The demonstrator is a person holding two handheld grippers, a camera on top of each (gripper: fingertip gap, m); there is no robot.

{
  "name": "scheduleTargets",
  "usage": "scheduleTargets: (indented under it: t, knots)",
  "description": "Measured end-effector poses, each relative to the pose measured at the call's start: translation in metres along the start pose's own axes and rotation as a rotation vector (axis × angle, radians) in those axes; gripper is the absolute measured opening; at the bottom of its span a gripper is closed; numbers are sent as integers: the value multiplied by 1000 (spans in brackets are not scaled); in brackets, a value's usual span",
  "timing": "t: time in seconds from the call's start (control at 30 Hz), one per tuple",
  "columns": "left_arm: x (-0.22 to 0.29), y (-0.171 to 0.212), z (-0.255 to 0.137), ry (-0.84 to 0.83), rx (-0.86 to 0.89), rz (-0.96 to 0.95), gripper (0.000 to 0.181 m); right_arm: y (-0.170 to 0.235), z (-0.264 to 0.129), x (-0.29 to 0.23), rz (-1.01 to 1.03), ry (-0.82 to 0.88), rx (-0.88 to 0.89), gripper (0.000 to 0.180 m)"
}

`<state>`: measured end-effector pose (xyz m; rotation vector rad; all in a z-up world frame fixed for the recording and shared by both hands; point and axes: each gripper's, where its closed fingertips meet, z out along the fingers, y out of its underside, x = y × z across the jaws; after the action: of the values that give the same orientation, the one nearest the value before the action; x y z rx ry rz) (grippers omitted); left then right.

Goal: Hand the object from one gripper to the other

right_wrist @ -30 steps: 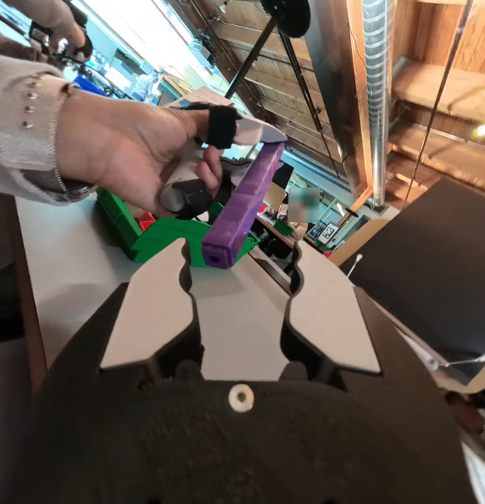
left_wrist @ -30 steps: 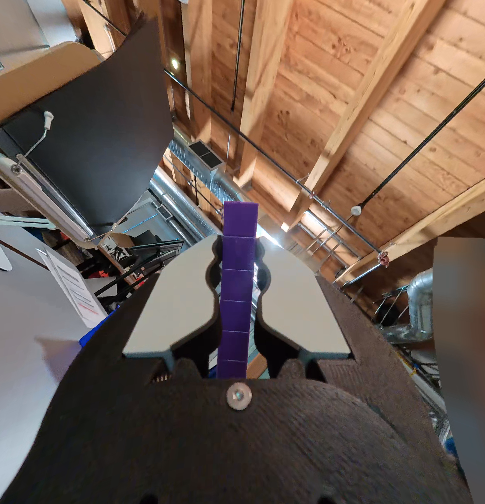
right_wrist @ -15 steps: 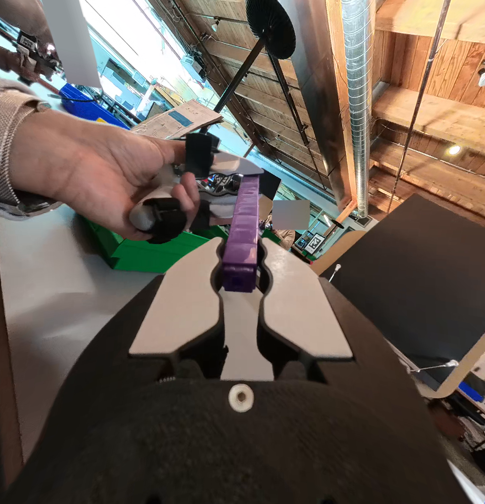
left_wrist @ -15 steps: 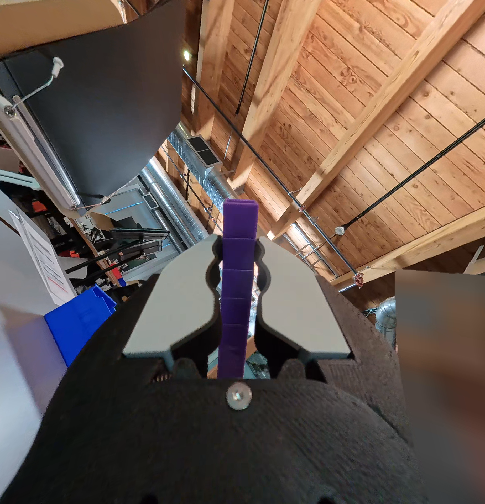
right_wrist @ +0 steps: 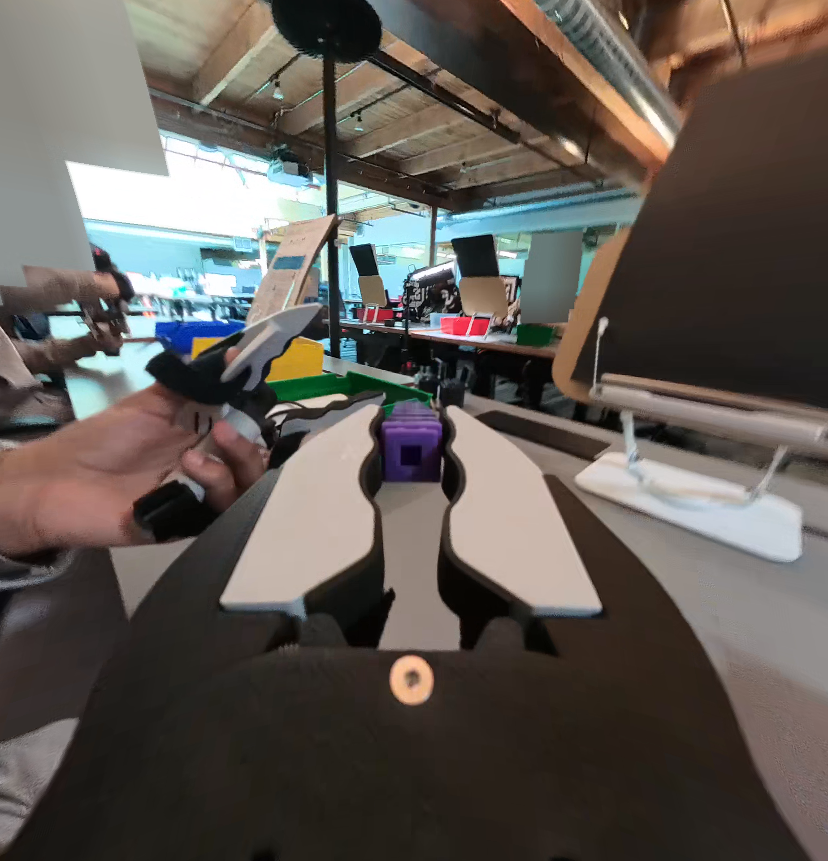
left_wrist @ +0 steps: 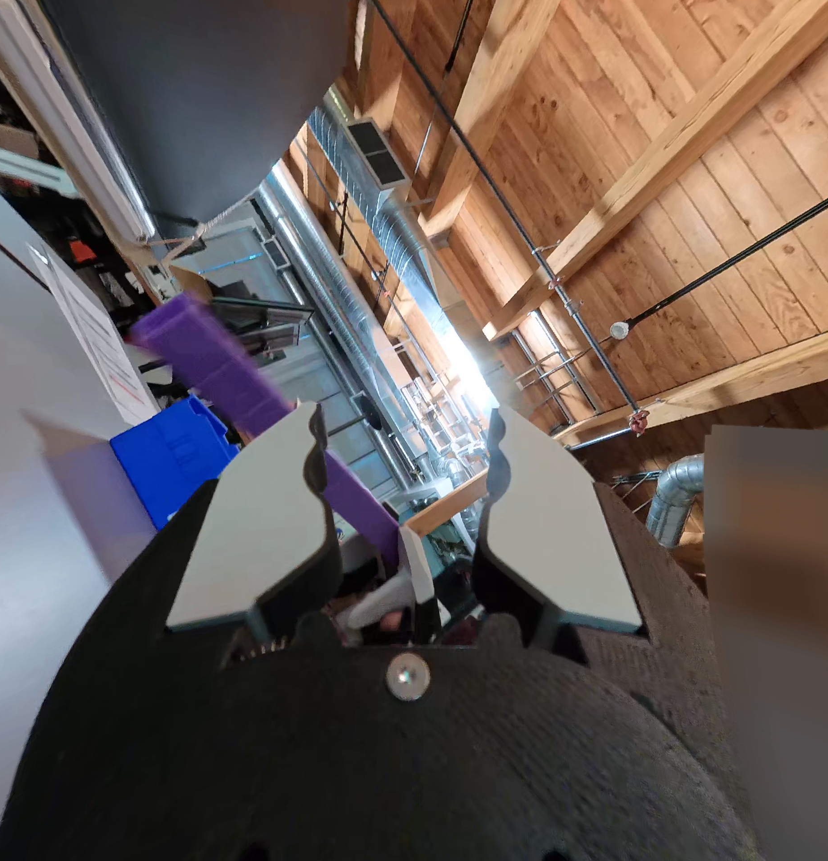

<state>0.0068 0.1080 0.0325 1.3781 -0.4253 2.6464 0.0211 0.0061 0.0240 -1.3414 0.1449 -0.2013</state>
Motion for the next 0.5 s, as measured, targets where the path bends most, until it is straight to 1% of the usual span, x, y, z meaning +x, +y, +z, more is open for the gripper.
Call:
scheduleTargets:
  t: [0.17,0.33,0.4,0.5]
  knots:
    - [-19,23,2,-22,-79,-58,68,13,-5,28,309,-7,-3,22]
    - [-24,33,3,-15,-131,-65,65,16,-8,38,385,-24,3,22]
    - [-24,41,6,-2,-206,-51,65,12,-8,35,415,-77,4,22]
    - [-28,64,7,-20,-419,35,64,7,-9,30,488,-192,-29,22]
